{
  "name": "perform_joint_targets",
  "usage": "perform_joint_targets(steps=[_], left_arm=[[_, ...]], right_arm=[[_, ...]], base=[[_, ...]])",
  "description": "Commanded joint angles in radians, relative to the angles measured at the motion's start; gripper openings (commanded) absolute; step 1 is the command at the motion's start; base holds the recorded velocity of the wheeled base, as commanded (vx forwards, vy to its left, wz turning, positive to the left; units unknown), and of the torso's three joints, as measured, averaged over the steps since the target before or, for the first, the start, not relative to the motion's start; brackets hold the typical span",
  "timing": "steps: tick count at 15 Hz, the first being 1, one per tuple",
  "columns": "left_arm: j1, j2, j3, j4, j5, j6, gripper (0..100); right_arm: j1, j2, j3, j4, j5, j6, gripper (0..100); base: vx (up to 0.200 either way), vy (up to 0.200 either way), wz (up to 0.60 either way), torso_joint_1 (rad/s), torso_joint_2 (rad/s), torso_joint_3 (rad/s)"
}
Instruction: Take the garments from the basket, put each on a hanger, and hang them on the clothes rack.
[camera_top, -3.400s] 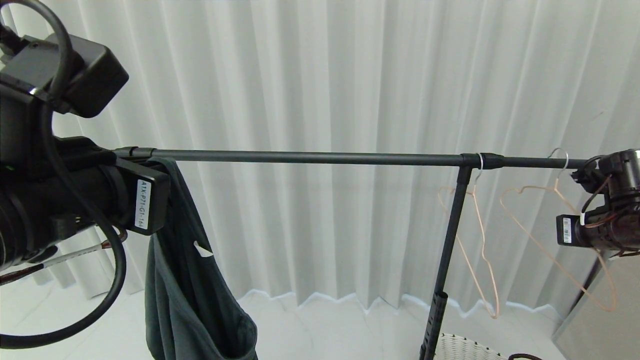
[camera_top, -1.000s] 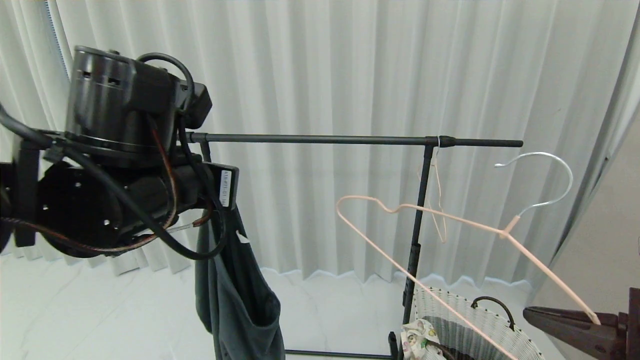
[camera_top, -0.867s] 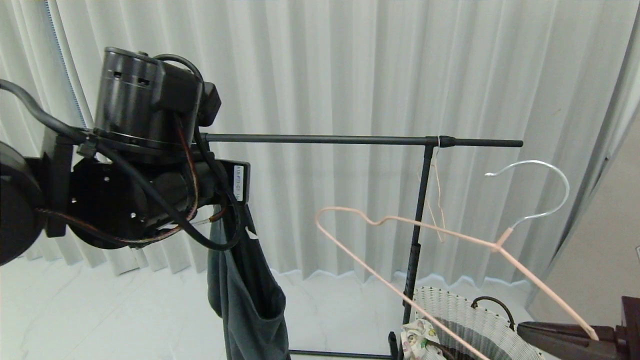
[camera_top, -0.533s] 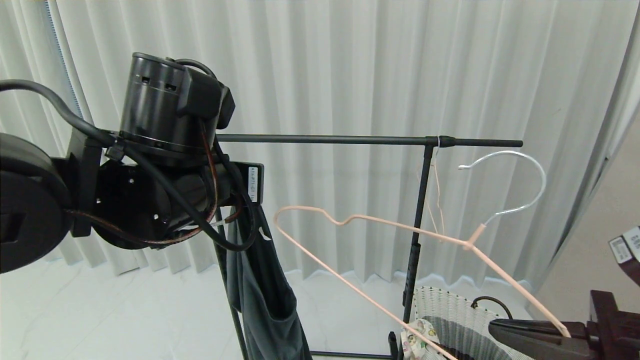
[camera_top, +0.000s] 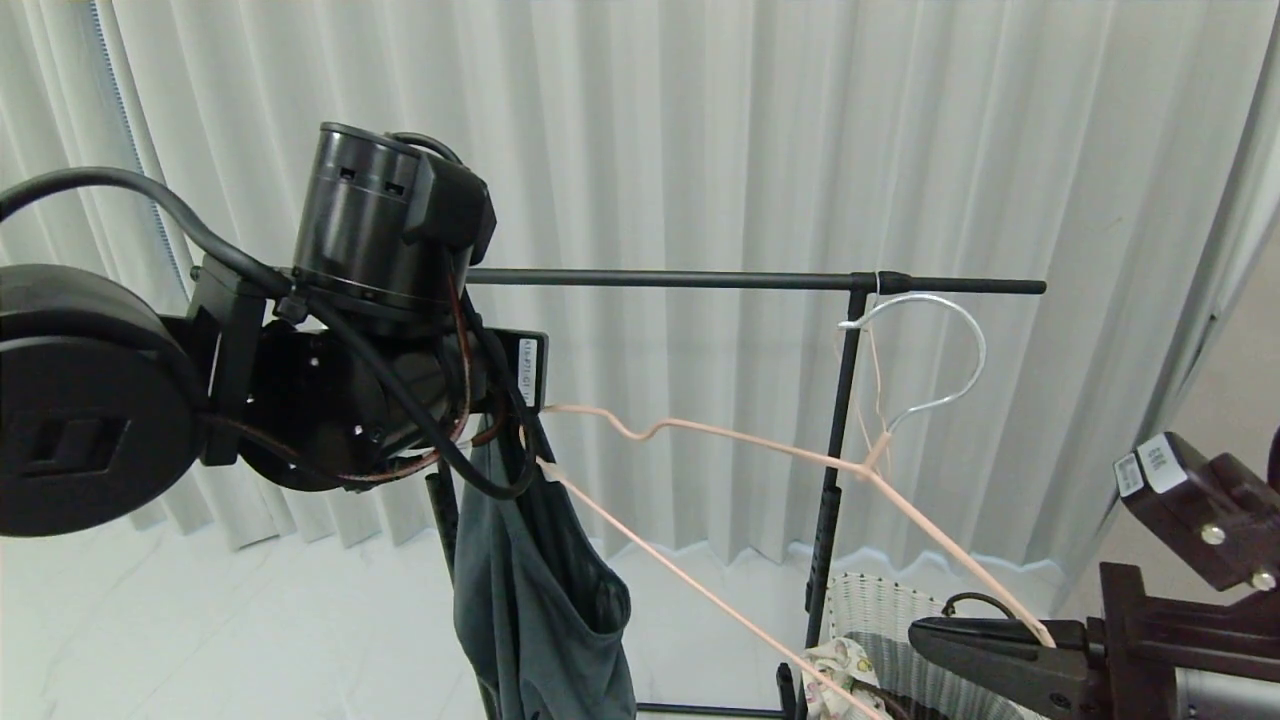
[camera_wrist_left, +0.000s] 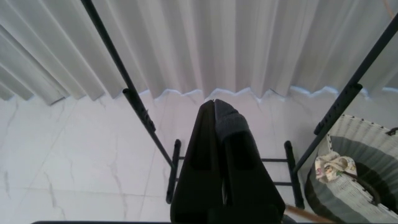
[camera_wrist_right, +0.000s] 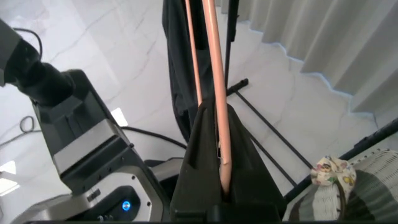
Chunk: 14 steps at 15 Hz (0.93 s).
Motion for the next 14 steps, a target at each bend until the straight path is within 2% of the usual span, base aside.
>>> perform_joint_targets(steps=[1,4,7,12,14], left_arm=[[-0.003,0.004,0.001,0.0,0.0,-0.001,0],[-0.013,0.004,0.002,0.002,0.0,-0.001,0],[-0.018,0.001,0.004,0.003,0.002,-0.002,0],[-0.021,0.001,0.005,0.013,0.002,-0.002,0],[-0.021,0.0,0.005,0.014,0.003,-0.002,0]], right_arm=[[0.001,0.037,-0.012,-0.016,0.002,0.002,0],[0.001,0.097,-0.015,-0.078,0.0,0.003,0],[-0.006,0.173,-0.016,-0.188,-0.007,0.031,0],[-0.005,0.255,-0.059,-0.205,-0.011,0.032,0],[-0.003,0.311,-0.067,-0.265,-0.018,0.031,0]], base=[[0.0,0.0,0.0,0.0,0.0,0.0],[0.0,0.0,0.0,0.0,0.0,0.0],[0.0,0.0,0.0,0.0,0.0,0.0],[0.0,0.0,0.0,0.0,0.0,0.0],[0.0,0.0,0.0,0.0,0.0,0.0]])
